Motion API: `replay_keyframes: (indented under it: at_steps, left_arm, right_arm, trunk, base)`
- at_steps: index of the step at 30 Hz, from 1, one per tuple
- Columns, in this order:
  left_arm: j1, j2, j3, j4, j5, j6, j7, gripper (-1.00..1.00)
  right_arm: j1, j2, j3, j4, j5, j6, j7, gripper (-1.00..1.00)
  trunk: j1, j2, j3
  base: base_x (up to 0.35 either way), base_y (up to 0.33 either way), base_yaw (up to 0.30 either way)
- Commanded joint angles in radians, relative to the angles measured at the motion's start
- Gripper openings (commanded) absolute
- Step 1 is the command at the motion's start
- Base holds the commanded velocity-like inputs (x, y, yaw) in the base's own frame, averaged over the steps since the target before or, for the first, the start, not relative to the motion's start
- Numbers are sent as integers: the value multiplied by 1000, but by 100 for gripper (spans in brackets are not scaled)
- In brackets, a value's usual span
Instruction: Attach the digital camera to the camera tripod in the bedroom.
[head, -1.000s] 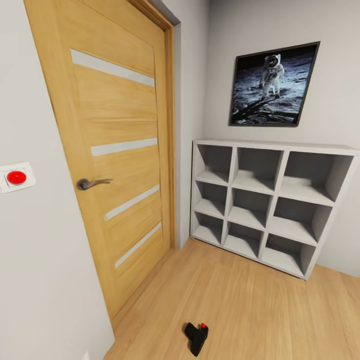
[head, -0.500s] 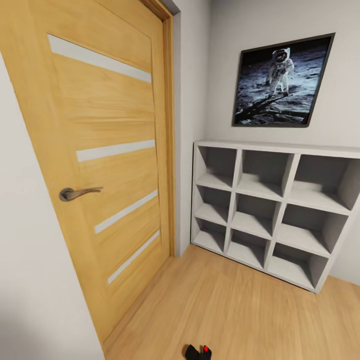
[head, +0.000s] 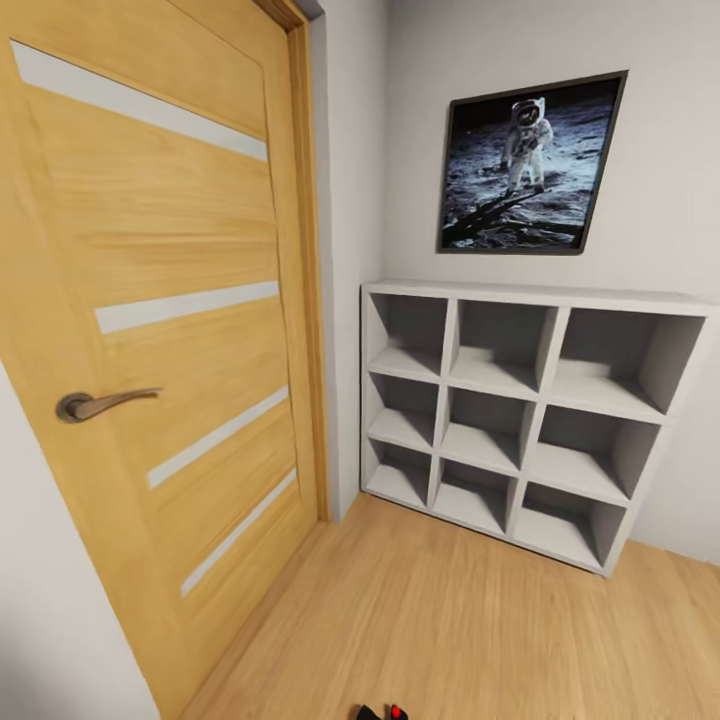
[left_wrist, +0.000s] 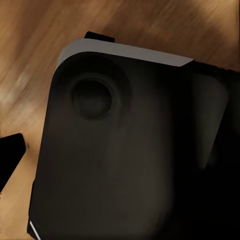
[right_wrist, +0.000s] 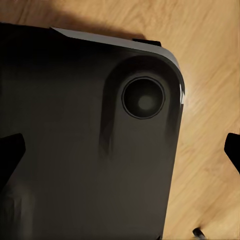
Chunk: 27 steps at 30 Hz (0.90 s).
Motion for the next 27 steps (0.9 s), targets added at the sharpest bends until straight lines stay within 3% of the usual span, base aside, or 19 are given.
replay_keyframes:
  at_steps: [1,27]
  left_arm:
    - [0,0,3,0,5,-2,0,100]
    - [0,0,5,0,7,-2,0,100]
  right_arm:
    - [-1,0,-2,2,9,-4,-1,100]
    - [-1,-1,-2,2,10,-4,-1,100]
  trunk:
    - [0,0,-1]
    - [0,0,-1]
  base:
    - [7,0,-243]
    - [1,0,-247]
